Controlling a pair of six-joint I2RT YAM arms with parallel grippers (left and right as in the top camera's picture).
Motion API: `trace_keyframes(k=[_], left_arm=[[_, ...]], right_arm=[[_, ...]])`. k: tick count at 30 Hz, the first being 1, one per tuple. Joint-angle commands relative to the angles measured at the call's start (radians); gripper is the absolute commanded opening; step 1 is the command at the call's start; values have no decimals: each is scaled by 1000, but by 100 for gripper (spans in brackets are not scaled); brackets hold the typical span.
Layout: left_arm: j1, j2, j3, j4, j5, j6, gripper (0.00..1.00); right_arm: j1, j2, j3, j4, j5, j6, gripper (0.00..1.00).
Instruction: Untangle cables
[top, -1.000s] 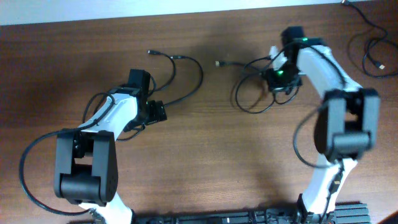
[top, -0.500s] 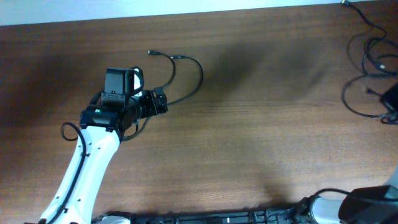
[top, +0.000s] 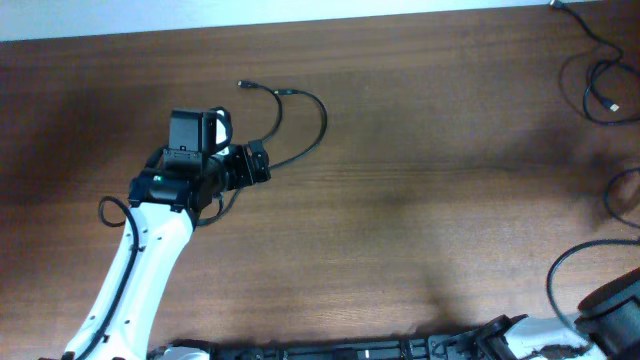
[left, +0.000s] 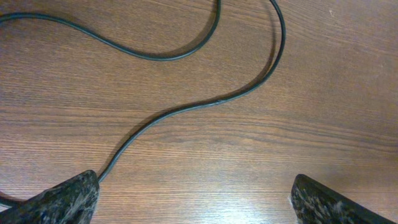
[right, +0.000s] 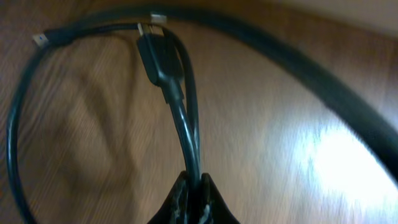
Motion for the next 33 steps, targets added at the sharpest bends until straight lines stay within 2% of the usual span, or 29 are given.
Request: trace_keyframes(k=[1,4,5,6,8,11,16,20,22,24,27,33], left_arm=[[2,0,2,1,6,16,99],[2,0,2,1,6,16,99],[2,0,2,1,6,16,99],[2,0,2,1,6,16,99],[2,0,2,1,6,16,99],[2,0,2,1,6,16,99],[2,0,2,1,6,16,99],[2,0,2,1,6,16,99],[2,0,2,2,6,16,99],[2,0,2,1,6,16,99],[2,0,2,31,6,15,99],[2,0,2,46,6,16,99]], right_arm=[[-5,89,2,105,0,-222,4],[-5,149,2,205,-97,-430,4],[-5,159,2,213,-120,-497,13],[-7,159,2,214,-119,-500,39],[-6,159,2,216,-116,-500,97],[-2,123,4,206,-116,-478,99],[25,-90,10,201,-133,-312,99],[129,-153,10,141,-347,-150,99],[254,-148,9,64,-545,-11,99],[409,-132,9,-14,-599,51,99],[735,-85,8,-90,-598,51,99],[1115,-54,8,-85,-588,51,99]])
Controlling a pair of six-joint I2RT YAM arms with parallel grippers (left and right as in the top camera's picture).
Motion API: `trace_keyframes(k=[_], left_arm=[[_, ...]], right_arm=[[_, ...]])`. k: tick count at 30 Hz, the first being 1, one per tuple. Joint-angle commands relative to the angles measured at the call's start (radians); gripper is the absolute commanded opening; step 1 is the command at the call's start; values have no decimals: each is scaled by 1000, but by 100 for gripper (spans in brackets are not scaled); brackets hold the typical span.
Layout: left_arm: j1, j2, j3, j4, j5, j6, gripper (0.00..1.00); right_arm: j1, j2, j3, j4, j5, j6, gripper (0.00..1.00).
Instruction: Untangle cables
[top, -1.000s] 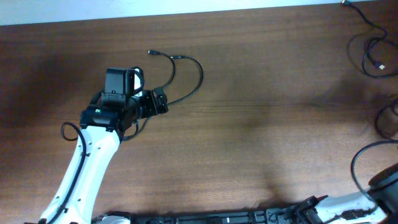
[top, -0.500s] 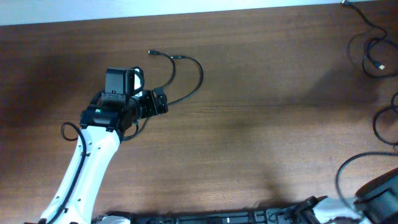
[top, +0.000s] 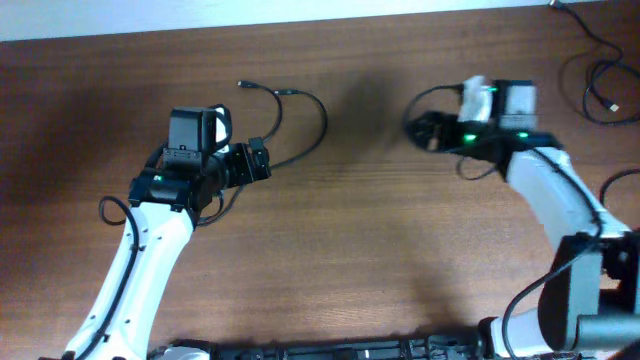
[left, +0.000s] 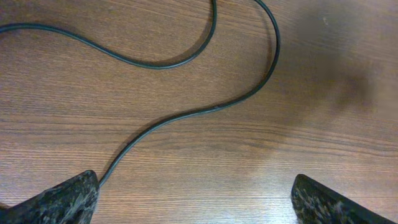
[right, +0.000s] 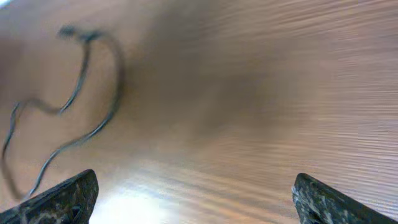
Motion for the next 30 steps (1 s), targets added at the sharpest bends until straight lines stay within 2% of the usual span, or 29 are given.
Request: trace_keyframes(k=[1,5,8,12,15,16,18,20,23,24,25,28,30], left_arm=[[2,-1,2,23,5,16,99],[2,-1,2,19,-172,16,99],[3,-8,2,19,-183,16,99],[83,-172,6,23,-261,16,99],[108,-274,6,19,-261,16,99],[108,-296,6,19,-260,16,99],[108,-297,6,19,-260,15,99],[108,-296,6,19,-260,16,99],[107,-296,6,19,-260,16,99],[107,-296,6,19,-260,16,99],[108,-296,6,19,-260,16,99],[107,-296,6,19,-260,16,99],[108,-296,6,19,-260,16,99]], right_arm=[[136,3,4,7,14,8,99],[256,3,4,129,170,-25,99],[293,4,20,182,187,-95,99],[321,24,116,177,215,-169,98],[351,153,276,121,208,-204,98],[381,258,407,57,211,-267,99],[405,343,506,34,211,-278,98],[431,430,574,63,217,-319,99],[457,547,585,187,309,-318,100],[458,587,585,232,315,-318,96],[457,624,585,270,315,-318,87],[457,706,585,359,315,-318,75],[457,732,585,388,315,-318,71]])
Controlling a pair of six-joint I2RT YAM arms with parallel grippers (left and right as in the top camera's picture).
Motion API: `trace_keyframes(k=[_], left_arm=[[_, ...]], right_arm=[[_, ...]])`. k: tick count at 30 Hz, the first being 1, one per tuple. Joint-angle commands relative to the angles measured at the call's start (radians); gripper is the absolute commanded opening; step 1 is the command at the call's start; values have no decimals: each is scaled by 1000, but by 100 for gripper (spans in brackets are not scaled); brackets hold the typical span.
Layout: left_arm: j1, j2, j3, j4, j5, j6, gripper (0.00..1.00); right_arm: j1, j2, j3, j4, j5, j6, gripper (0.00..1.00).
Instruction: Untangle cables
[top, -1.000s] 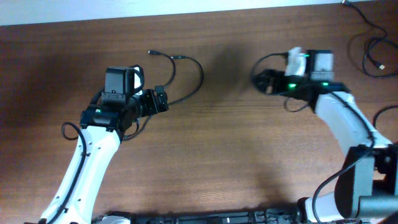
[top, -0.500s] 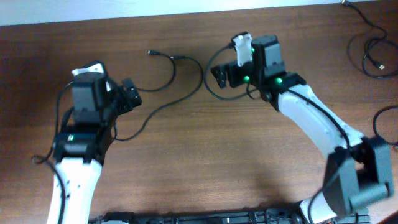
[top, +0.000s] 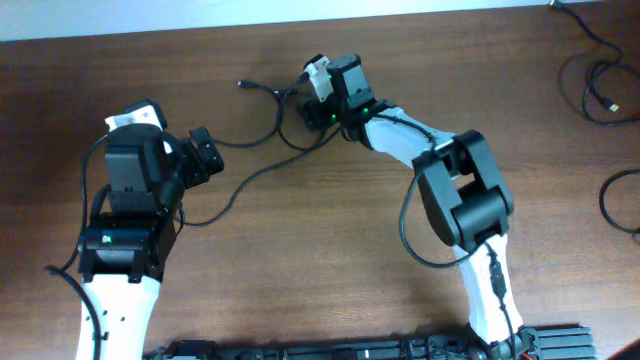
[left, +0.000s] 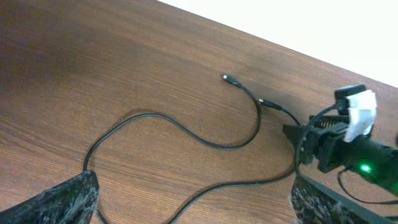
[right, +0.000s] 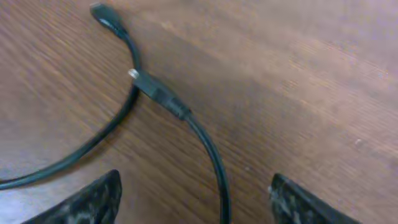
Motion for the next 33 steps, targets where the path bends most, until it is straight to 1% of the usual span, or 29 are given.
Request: trace_keyframes(k=[1,2,4,5,6,7,9,11,12,13,15,16,18,20,23,24,25,26,27,28,30,32,33], left_arm=[[4,-8,6,1,-10,16,99],[4,-8,6,1,-10,16,99],[5,-8,6,1,-11,16,99],[4,-8,6,1,-10,16,99],[4,-8,6,1,-10,16,99],[4,-8,6,1,-10,16,99],[4,-8,6,1,-10,16,99],[4,-8,6,1,-10,16,99],[5,-8,6,1,-10,16,99],[4,-8,6,1,-10,16,99],[4,-8,6,1,-10,16,99],[4,-8,6,1,-10,16,99],[4,-8,6,1,-10,16,99],[4,-8,6,1,-10,16,99],[4,-8,6,1,-10,16,99],[4,-8,6,1,-10,16,99],[4,-8,6,1,-10,16,99],[4,-8,6,1,-10,16,99],[4,-8,6,1,-10,16,99],[4,-8,6,1,-10,16,99],[4,-8,6,1,-10,16,99],[4,-8,6,1,-10,16,99],[4,-8,6,1,-10,16,99]], right_arm=[[4,58,14,39,17,-4,59],[4,63,14,33,28,-4,49],[4,66,14,-5,112,-2,14],[0,50,15,-53,214,34,4],[-10,21,16,-109,290,80,4],[-28,-27,16,-188,323,87,4],[-86,-146,16,-344,326,86,4],[-191,-307,16,-526,326,87,4],[-224,-351,16,-573,326,87,4],[-301,-451,16,-665,326,87,4],[-433,-595,16,-798,326,87,4],[-535,-684,16,-883,326,87,4],[-660,-782,16,-967,326,87,4],[-748,-863,16,-1012,326,87,4],[-846,-1003,16,-1033,327,88,4],[-884,-1055,16,-1033,345,140,4],[-953,-1117,16,-1037,356,240,4],[-996,-1144,16,-1041,356,281,4],[-1105,-1189,15,-1060,355,354,4],[-1178,-1207,15,-1083,349,414,4],[-1273,-1210,15,-1144,349,502,4],[-1279,-1192,15,-1189,332,503,4],[-1257,-1181,13,-1207,259,502,4]])
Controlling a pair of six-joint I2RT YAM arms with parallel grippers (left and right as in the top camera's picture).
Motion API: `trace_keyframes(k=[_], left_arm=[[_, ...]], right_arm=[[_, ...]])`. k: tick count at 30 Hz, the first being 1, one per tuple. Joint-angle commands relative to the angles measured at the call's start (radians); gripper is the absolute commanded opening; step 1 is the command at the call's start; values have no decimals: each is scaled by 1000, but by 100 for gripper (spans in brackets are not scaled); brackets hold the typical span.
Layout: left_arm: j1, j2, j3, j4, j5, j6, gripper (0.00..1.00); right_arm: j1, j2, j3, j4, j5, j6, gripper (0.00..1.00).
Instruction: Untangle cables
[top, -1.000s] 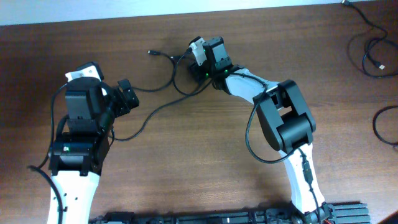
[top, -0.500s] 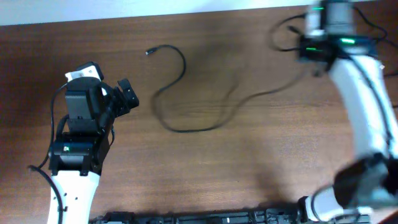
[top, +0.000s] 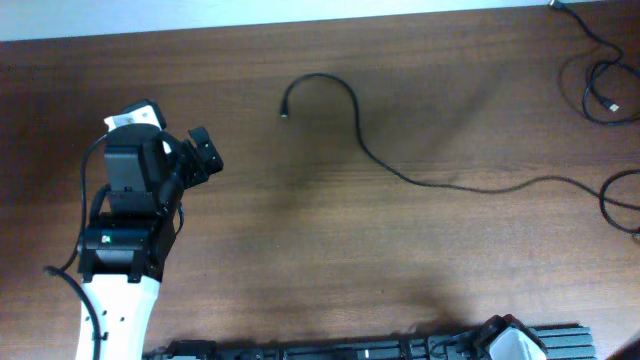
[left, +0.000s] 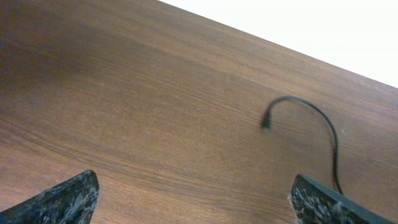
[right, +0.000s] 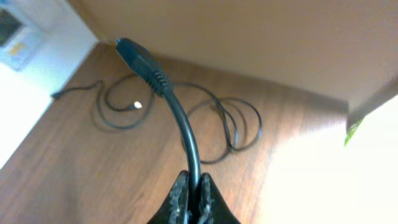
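Observation:
One black cable (top: 400, 175) runs from a plug end (top: 284, 113) at the top middle, arcs over and trails to the table's right edge. In the left wrist view its plug end (left: 266, 123) and arc lie far ahead. My left gripper (top: 200, 158) stands open at the left, well short of the cable, nothing between its fingers (left: 74, 196). My right gripper (right: 193, 183) is shut on a black cable (right: 183, 134) whose plug (right: 138, 55) sticks up past the fingers. The right arm is out of the overhead view.
Other black cables (top: 600, 85) lie coiled at the table's top right corner, and another loop (top: 612, 195) sits at the right edge. The right wrist view shows coiled cables (right: 230, 121) on the wood below the held one. A pale wall borders the far table edge.
My right gripper was open over two plug ends at the top middle; now it is shut on a cable, off to the right. The cable looped near my left gripper now lies stretched rightward.
First my right gripper was shut on cables at the far right while my left hovered open over a looped cable. Then the right stood open over the table. Then it was open at the loop's plugs, my left drawn back. Now the cable lies stretched out.

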Motion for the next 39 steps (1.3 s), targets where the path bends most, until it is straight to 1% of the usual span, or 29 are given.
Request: trace_keyframes(k=[1,2,3,4,5,7,8,9,10,11,12,13,14,16,17,18,21,24,25,27,29,30,31,32,35,37,39], left_arm=[[2,-8,6,2,-7,16,99],[2,-8,6,2,-7,16,99],[2,-8,6,2,-7,16,99],[2,-8,6,2,-7,16,99],[2,-8,6,2,-7,16,99],[2,-8,6,2,-7,16,99],[2,-8,6,2,-7,16,99],[2,-8,6,2,-7,16,99],[2,-8,6,2,-7,16,99],[2,-8,6,2,-7,16,99],[2,-8,6,2,-7,16,99],[2,-8,6,2,-7,16,99],[2,-8,6,2,-7,16,99],[2,-8,6,2,-7,16,99],[2,-8,6,2,-7,16,99],[2,-8,6,2,-7,16,99],[3,-8,6,2,-7,16,99],[2,-8,6,2,-7,16,99],[2,-8,6,2,-7,16,99],[2,-8,6,2,-7,16,99],[2,-8,6,2,-7,16,99],[2,-8,6,2,-7,16,99],[2,-8,6,2,-7,16,99],[2,-8,6,2,-7,16,99],[2,-8,6,2,-7,16,99],[3,-8,6,2,-7,16,99],[2,-8,6,2,-7,16,99]], right_arm=[[48,44,-7,-40,-192,61,4],[111,58,-15,-71,-333,49,4],[180,69,-27,-84,-415,10,4],[282,81,-48,-82,-491,-51,4],[438,106,-69,-80,-503,-61,4],[635,146,-79,-61,-501,-60,4],[760,176,-79,-36,-501,-60,4],[899,214,-79,5,-501,-60,4],[988,241,-79,45,-501,-60,4],[1106,282,-79,122,-501,-60,4],[1159,306,-79,179,-501,-60,4],[1224,344,-79,279,-509,-59,4],[1267,380,-79,375,-520,-59,4],[1302,448,-79,573,-521,-59,4],[1303,499,-79,696,-521,-59,4],[1302,527,-79,765,-525,-56,4],[1301,681,-79,1158,-683,-42,4],[1292,828,-79,1483,-667,9,4],[1281,871,-79,1510,-637,9,4],[1258,950,-79,1483,-570,8,5],[1236,1041,-79,1455,-571,9,21],[1229,1069,-79,1443,-570,9,34],[1215,1100,-79,1411,-571,10,70],[1206,1105,-79,1382,-570,9,90],[1152,1106,-79,1275,-570,7,96],[1106,1106,-79,1187,-542,2,97],[1088,1106,-79,1102,-462,-50,97]])
